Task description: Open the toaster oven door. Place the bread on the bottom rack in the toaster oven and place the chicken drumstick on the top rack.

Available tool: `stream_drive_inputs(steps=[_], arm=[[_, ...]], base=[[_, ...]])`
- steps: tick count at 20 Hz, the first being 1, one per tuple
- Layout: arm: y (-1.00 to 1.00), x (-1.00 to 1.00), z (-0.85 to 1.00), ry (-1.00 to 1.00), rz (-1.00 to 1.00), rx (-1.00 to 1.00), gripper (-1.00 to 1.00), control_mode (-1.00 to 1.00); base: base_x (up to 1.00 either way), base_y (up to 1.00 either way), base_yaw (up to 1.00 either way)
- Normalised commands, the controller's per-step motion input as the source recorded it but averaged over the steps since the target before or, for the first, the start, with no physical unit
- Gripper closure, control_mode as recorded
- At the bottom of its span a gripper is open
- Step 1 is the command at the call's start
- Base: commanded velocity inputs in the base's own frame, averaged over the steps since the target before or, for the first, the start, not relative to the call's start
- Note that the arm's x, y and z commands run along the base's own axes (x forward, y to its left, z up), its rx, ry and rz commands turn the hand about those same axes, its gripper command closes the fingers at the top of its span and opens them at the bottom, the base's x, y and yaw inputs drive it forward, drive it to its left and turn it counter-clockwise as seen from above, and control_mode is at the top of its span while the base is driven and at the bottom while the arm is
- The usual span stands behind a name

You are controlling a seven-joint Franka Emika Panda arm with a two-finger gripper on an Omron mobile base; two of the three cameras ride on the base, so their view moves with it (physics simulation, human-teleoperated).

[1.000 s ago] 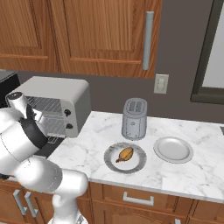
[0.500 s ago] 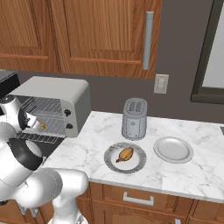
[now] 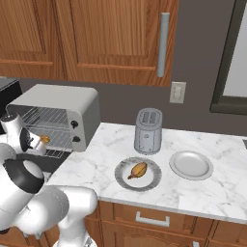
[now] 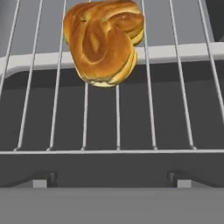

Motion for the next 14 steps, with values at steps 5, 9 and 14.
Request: stream_drive_inputs(steps=[5,9,14], arm=[[0.09,0.0,-0.21,0.04,0.0,0.03,-1.0,-1.0],[0.07,0.0,-0.19,0.04,0.0,0.03,-1.0,-1.0],[0.03,0.15,-0.2,0.0,0.0,0.01,-1.0,-1.0]], base=[[0.0,0.0,0.0],[0.0,0.0,0.0],[0.0,0.0,0.0]])
